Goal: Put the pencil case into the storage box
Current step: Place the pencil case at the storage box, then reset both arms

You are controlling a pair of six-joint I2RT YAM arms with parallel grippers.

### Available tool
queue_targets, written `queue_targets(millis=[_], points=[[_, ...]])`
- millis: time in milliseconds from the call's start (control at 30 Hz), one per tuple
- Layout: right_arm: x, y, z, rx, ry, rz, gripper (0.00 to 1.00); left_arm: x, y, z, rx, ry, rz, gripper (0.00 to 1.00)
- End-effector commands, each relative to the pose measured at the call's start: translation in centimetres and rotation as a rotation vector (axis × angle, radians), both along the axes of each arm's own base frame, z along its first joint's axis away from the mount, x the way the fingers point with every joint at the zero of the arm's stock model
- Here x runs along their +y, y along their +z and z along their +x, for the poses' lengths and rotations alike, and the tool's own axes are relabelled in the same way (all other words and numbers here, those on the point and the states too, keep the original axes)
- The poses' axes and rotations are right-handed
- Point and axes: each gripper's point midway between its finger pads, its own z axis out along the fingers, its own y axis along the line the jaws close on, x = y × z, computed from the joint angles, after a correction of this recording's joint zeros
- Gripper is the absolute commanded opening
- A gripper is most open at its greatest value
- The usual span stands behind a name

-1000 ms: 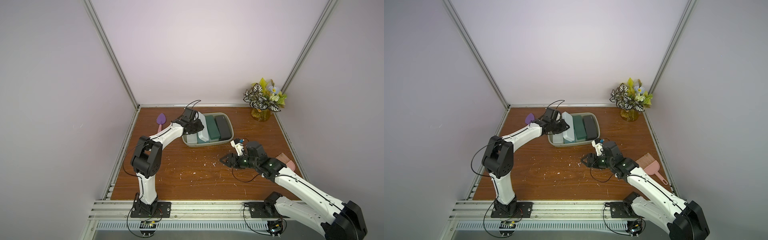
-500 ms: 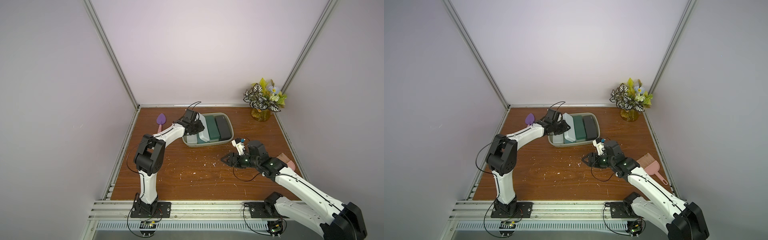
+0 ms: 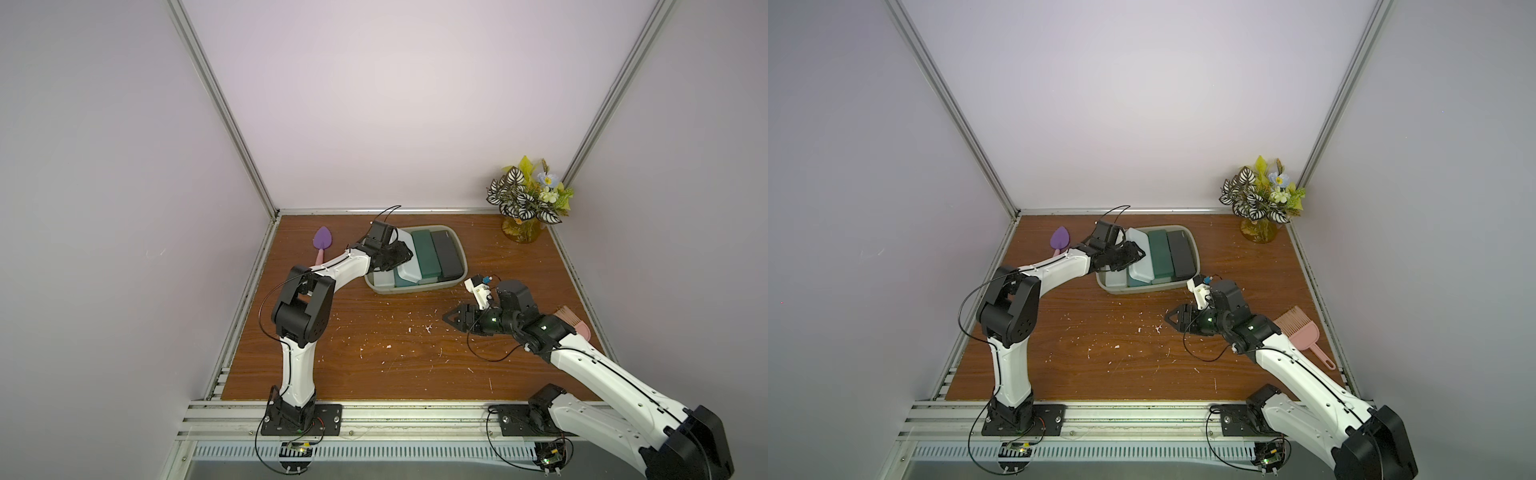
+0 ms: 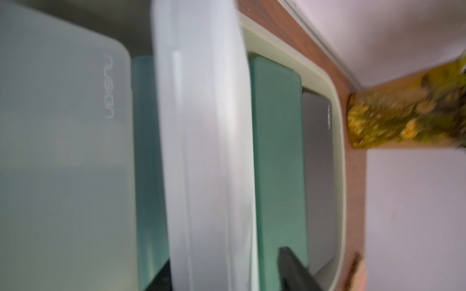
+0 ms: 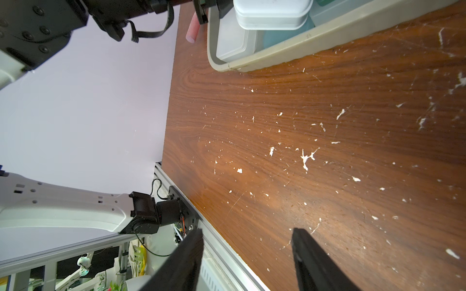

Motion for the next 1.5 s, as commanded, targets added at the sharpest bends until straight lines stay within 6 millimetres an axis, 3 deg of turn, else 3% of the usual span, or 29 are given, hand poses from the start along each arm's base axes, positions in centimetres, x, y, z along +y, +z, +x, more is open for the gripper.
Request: queue_targets(millis=[0,133,433,700,833,1167,1300,1467], points=[[0.3,0.8,-0.2,-0.028,0.03,0.03,0.63,1.3,-0.3,-0.1,0.0,-0.003,0.074,0.73],[0.4,0.7,-0.3,-0.022,0.031,0.036,0.63,1.7,1.0,0.0,-0.028,-0.019,0.121,0.81],[0.4,0.9,-0.2,-0.024,0.028,0.038,0.63,2.2,7.3,1.1,-0.139,-0.03,0.171,0.89],[0.2,0.8,-0.1,-0.025,0.02,0.024,0.63,3.3,12.4,-0.3,-0.219,-0.012,0.16,0.86],[-0.5,0.8,0.3,-0.046,-0.004,-0.03,0.63,5.6,14.7,-2.8,-0.276,0.028,0.21,0.84],[-4.6,-0.3,4.3,-0.134,-0.092,-0.387,0.68,15.2,12.8,-12.3,-0.31,0.126,0.454,0.92],[-7.3,-0.7,6.8,-0.146,-0.165,-0.487,0.7,19.3,11.9,-13.9,-0.322,0.185,0.527,0.98],[-13.5,1.3,10.2,-0.251,-0.391,-0.67,0.76,22.8,12.7,-13.8,-0.45,0.27,0.559,0.97]])
